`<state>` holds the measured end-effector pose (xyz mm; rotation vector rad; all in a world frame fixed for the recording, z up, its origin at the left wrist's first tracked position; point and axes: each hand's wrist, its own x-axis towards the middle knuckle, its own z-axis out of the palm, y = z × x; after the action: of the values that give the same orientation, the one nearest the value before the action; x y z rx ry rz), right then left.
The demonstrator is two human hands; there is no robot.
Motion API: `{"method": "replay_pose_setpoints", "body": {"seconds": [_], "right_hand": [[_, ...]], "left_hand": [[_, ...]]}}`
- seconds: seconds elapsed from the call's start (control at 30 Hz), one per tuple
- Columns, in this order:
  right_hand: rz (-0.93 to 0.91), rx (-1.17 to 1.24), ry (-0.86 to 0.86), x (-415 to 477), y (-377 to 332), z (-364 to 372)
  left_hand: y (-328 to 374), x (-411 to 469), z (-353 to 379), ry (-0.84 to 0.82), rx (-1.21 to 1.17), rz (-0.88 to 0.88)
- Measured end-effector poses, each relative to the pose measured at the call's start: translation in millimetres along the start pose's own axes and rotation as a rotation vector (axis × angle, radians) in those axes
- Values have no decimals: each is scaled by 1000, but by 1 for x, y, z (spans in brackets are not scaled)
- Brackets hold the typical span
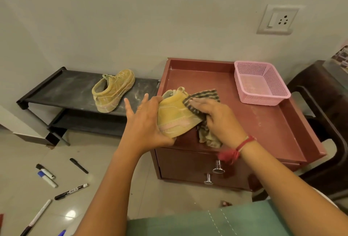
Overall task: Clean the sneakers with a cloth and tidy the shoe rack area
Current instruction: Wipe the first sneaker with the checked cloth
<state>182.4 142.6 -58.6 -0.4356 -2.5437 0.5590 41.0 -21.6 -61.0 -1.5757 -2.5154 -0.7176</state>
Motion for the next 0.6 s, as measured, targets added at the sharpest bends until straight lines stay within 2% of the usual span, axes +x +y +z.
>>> {"method": "replay_pose_setpoints", "body": {"seconds": [0.17, 0.27, 0.4, 0.53, 0.6], "right_hand": [[-88, -17, -59, -14, -6, 5], [61, -38, 14, -7, 7, -2], [-54, -19, -66, -21, -4, 2], [107, -1, 30, -14, 15, -4], [70, -10, 5, -15, 12, -3]], "left_hand": [[0, 0, 2, 26, 37, 2], [2, 1, 1, 17, 21, -10], [1, 1, 2, 18, 29, -2], [4, 2, 0, 3, 2, -13], [3, 2, 1, 2, -4, -5]]}}
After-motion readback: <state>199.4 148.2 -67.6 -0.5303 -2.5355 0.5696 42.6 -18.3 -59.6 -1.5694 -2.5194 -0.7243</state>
